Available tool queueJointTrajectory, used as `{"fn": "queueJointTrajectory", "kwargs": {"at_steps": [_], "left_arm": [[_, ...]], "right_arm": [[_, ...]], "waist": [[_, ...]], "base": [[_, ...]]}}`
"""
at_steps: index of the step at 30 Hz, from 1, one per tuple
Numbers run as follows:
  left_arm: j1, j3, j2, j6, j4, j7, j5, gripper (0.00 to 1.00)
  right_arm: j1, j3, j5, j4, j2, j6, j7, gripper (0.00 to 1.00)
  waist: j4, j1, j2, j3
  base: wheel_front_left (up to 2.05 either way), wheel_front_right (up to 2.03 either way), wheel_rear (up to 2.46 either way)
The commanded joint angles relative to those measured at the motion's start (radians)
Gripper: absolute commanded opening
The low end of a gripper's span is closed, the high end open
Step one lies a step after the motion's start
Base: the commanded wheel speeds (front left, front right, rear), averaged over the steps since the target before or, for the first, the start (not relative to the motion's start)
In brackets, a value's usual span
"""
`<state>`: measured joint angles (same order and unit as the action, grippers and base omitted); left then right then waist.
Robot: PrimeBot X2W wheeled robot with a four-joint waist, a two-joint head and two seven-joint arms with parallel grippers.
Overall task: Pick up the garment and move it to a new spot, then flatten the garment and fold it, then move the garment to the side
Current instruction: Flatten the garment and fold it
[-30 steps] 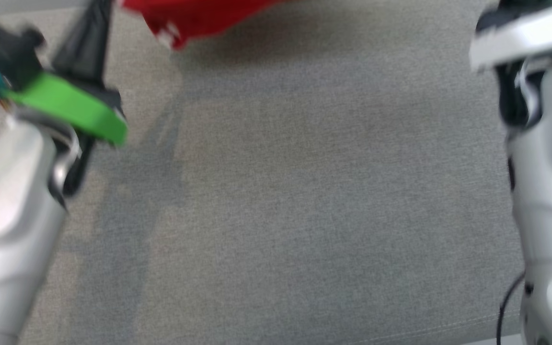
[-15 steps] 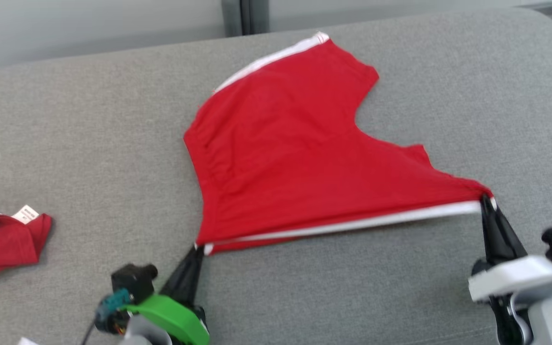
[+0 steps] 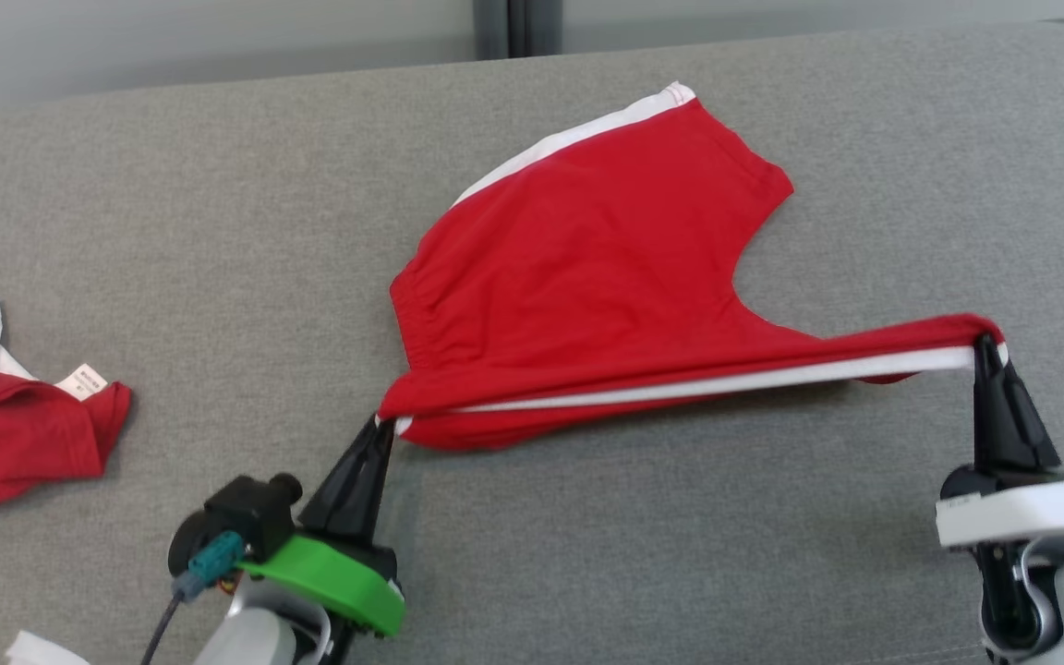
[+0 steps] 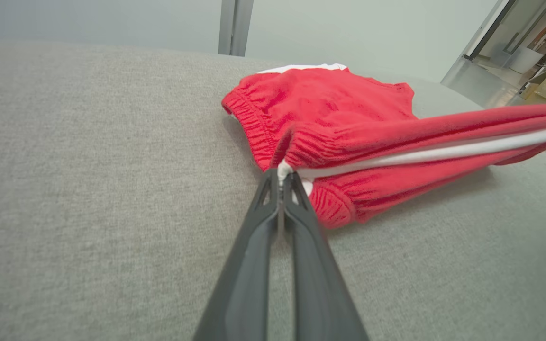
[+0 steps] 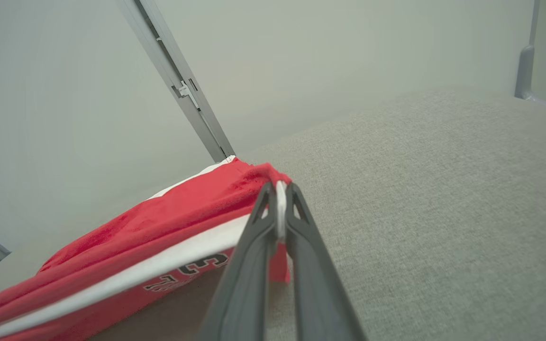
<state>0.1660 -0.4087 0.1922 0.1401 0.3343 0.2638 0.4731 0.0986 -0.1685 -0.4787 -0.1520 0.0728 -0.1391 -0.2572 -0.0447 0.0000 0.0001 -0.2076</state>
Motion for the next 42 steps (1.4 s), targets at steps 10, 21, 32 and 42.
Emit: {"fn": "queueJointTrajectory", "kwargs": {"at_steps": [10,21,32,42], "left_arm": [[0.263,-0.02,0.036,-0.012,-0.021,0.001,-0.003,0.0],[0.515,-0.094,0.021,-0.011,0.04,0.001,0.044,0.0],[0.518,-0.073,-0.012,-0.011,0.093,0.001,0.05,1.0],[0.406,0.005,-0.037,-0.011,0.07,0.001,0.019,1.0]], "right_arm": [[0.437,0.022,0.145,-0.139,0.027,0.01,0.038,0.0],[0.829,0.016,0.414,-0.388,0.025,0.009,0.078,0.0],[0.9,-0.044,0.553,-0.522,0.014,0.009,-0.002,1.0],[0.771,-0.033,0.551,-0.56,0.068,0.009,0.007,1.0]], "waist": [[0.094,0.0,-0.0001,-0.189],[0.151,0.0,-0.0001,-0.352],[0.149,0.0,-0.0001,-0.372],[0.142,0.0,-0.0001,-0.324]], "base": [[0.0,0.0,0.0],[0.0,0.0,0.0],[0.0,0.0,0.0],[0.0,0.0,0.0]]}}
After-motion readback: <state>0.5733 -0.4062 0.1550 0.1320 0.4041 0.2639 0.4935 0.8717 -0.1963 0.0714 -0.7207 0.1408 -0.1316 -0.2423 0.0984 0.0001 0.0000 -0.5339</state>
